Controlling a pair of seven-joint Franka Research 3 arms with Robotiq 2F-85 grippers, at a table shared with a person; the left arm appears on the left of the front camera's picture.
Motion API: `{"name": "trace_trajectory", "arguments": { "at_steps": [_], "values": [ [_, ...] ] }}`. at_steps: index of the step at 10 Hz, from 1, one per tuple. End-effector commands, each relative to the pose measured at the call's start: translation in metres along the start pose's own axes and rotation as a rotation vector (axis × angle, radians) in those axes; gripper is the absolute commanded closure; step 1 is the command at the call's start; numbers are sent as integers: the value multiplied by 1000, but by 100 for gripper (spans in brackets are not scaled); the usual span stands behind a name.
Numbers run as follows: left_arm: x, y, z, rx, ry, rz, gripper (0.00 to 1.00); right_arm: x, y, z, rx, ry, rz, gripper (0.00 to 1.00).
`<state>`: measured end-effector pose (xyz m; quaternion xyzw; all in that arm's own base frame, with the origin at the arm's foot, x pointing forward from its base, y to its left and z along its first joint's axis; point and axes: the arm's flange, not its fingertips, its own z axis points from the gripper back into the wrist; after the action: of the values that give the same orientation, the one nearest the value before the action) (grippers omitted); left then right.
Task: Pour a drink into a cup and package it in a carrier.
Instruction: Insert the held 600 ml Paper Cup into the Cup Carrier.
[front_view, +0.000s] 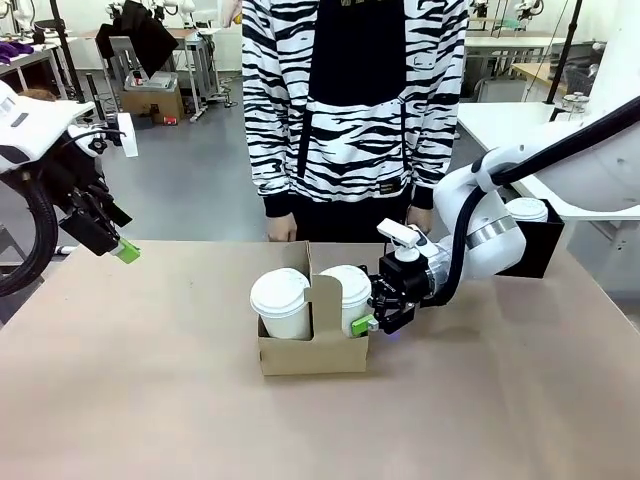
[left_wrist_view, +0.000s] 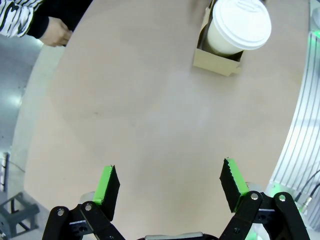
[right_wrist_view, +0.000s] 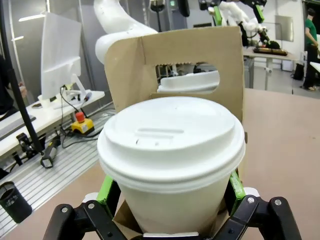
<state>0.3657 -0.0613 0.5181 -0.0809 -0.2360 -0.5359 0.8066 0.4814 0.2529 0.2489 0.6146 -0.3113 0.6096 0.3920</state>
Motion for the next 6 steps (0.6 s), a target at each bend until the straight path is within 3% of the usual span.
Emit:
{"name": "trace_trajectory", "arguments": {
  "at_steps": [1, 6],
  "values": [
    [2, -1, 1, -7, -4, 14, 0, 5, 17, 15, -41, 82, -23, 0],
    [2, -1, 1, -7, -4, 14, 0, 34, 70, 60, -255, 197, -127, 0]
  ]
}}
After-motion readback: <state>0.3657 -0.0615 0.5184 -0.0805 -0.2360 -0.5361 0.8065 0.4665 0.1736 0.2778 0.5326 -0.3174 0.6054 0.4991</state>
